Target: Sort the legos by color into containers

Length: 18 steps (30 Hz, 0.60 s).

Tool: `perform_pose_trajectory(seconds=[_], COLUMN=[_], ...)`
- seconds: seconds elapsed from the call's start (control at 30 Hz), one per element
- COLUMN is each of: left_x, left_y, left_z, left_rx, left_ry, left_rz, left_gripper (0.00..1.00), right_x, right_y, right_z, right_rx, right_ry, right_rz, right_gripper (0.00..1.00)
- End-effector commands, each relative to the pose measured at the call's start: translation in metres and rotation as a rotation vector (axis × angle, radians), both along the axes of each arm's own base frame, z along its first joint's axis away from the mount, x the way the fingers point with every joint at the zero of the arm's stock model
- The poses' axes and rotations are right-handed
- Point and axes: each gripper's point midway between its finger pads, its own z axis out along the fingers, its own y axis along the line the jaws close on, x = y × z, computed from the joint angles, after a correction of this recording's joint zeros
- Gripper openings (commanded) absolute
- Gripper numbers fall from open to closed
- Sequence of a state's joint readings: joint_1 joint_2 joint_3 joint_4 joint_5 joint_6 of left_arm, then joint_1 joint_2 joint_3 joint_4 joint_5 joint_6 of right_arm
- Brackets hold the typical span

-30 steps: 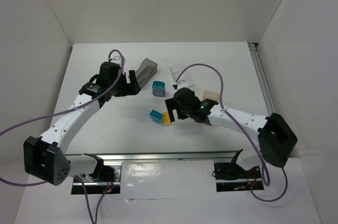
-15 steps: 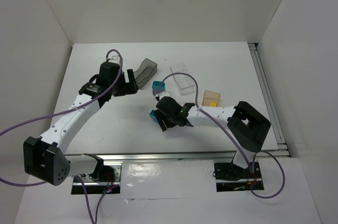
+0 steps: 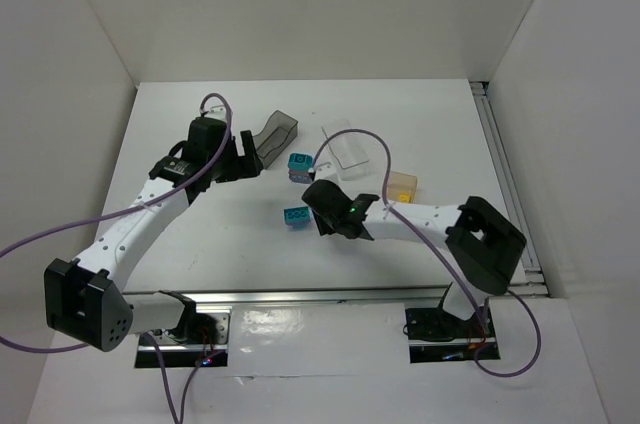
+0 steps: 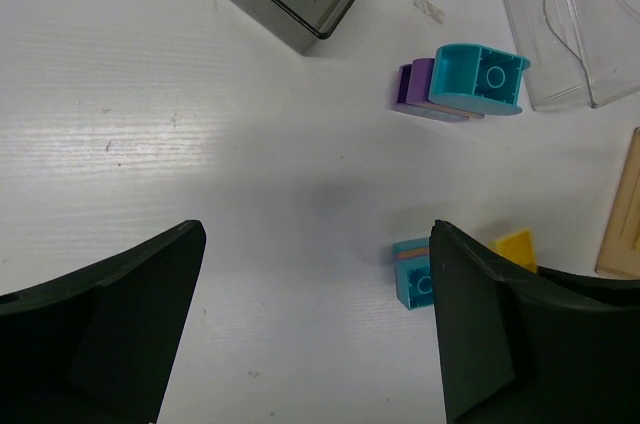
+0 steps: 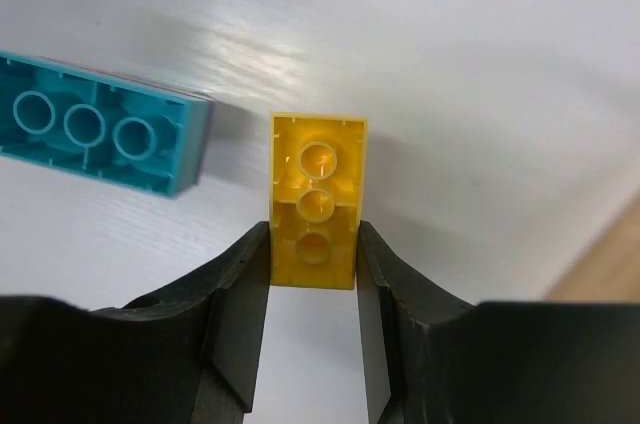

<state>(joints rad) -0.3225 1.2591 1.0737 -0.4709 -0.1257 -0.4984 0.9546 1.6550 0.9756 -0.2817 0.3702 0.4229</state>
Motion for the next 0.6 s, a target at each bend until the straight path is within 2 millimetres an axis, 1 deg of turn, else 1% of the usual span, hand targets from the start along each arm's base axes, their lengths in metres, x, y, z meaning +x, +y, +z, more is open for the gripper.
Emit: perform_pose_trajectory(seconds=[0.0,0.03,0.07,0.1,0.17,0.2,0.27,0.3,0.33,0.37,0.4,0.43,0.47,0.5,0.53,0.57], left_x=[0.005,0.006,0.007,0.007,0.007,0.007,0.004,0.005,0.0,-0.002,-0.005,-0.009,-0.011,-0.016,-0.016,-0.019], left_y=[-0.006,-0.006,-0.01,-0.012,-0.015,-0.016,-0.022,-0.03,-0.044,-0.05,-0.058,-0.059,-0.064,-0.068,-0.068,-0.071], left_z=[0.014,0.011,0.013,0.01,0.006,0.003,0.003,0.002,0.001,0.006,0.002,0.001,0.001,0.0,0.0,-0.005], left_rx=[-0.021,-0.026,-0.04,-0.044,-0.05,-0.047,-0.051,-0.059,-0.083,-0.096,-0.103,-0.097,-0.097,-0.091,-0.091,-0.079], left_ry=[-0.04,-0.029,-0.037,-0.026,-0.013,-0.003,-0.001,-0.005,-0.001,-0.01,0.002,0.008,0.009,0.015,0.015,0.029], left_rz=[-0.014,-0.007,-0.02,-0.03,-0.04,-0.056,-0.104,-0.163,-0.271,-0.319,-0.367,-0.398,-0.412,-0.442,-0.442,-0.461], left_gripper=[0.96,0.96,0.96,0.96,0.96,0.96,0.95,0.95,0.95,0.95,0.94,0.94,0.94,0.94,0.94,0.92], right_x=[0.013,0.014,0.014,0.017,0.018,0.024,0.024,0.022,0.029,0.029,0.031,0.034,0.035,0.036,0.037,0.04], right_y=[-0.032,-0.045,-0.054,-0.078,-0.105,-0.124,-0.144,-0.153,-0.166,-0.173,-0.176,-0.185,-0.188,-0.192,-0.19,-0.194], right_z=[0.046,0.049,0.062,0.066,0.079,0.085,0.088,0.087,0.087,0.085,0.081,0.08,0.075,0.075,0.068,0.063], right_rx=[0.062,0.05,0.073,0.038,0.041,0.048,0.048,0.054,0.042,0.037,0.035,0.028,0.018,0.017,0.025,0.027], right_ry=[-0.123,-0.13,-0.153,-0.171,-0.202,-0.225,-0.23,-0.226,-0.225,-0.218,-0.2,-0.196,-0.18,-0.18,-0.158,-0.149], right_rz=[-0.153,-0.176,-0.211,-0.311,-0.411,-0.504,-0.551,-0.563,-0.59,-0.601,-0.613,-0.633,-0.642,-0.654,-0.651,-0.666], right_gripper=[0.32,0.32,0.32,0.32,0.34,0.35,0.36,0.37,0.37,0.39,0.39,0.39,0.39,0.39,0.39,0.39])
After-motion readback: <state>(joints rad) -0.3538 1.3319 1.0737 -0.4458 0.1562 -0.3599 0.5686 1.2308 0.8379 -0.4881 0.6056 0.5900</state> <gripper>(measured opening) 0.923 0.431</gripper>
